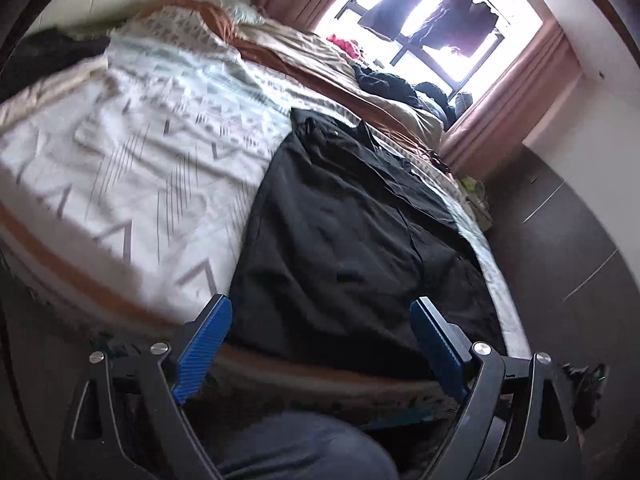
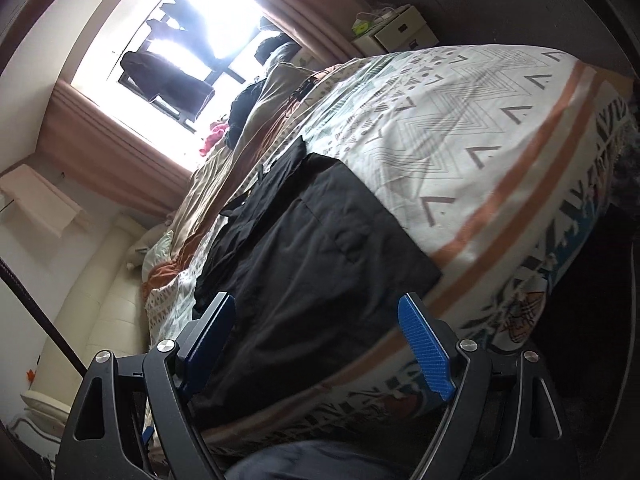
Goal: Fold large clothes
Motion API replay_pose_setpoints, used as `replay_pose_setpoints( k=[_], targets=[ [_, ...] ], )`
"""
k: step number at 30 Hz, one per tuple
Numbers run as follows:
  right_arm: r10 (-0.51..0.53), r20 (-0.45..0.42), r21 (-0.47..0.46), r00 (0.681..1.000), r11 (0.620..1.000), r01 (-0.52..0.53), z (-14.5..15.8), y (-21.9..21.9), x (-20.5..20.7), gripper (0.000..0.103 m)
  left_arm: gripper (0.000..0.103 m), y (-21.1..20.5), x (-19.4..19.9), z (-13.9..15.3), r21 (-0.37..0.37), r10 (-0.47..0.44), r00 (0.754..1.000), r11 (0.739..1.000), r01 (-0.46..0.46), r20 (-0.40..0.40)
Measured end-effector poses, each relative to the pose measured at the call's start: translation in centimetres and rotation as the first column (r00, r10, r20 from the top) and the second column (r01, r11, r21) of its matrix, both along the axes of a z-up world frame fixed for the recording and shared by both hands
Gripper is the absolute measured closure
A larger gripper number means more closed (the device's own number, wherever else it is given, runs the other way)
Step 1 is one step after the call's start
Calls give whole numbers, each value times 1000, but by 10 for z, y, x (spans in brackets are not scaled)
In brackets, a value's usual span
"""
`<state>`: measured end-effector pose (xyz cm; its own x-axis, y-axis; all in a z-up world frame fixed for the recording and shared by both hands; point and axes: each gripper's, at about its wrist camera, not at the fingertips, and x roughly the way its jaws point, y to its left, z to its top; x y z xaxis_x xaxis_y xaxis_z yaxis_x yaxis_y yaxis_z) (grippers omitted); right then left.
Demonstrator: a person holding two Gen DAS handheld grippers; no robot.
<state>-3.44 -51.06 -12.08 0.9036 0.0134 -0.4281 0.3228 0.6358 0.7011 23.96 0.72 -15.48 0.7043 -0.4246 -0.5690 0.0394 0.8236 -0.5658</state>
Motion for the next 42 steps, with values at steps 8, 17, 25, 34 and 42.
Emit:
replay_pose_setpoints(
  k=[8,17,25,34,42],
  targets=[
    [36,12,-3,999,999,-36,-18,-15,-16,20,31,12,3,-17,-49,-7,999,999,5,-42],
    [23,-10,27,1000,999,-22,-33,-35,12,21,37,18,27,-54,-80,32,989,996,-44,-146],
    [24,-45,11,999,1000,-23,-45,-52,55,26,47,7,41,-72,-136,-27,981,991,1,-190],
    [60,-49,89,997,995,-55,-65,-61,89,38,48,-5,61,-77,-153,-58,980,988,29,-189],
    [136,76,194,988,970,-148,-82,-37,89,38,67,-7,63,-80,-155,-42,980,988,12,-196]
  ],
)
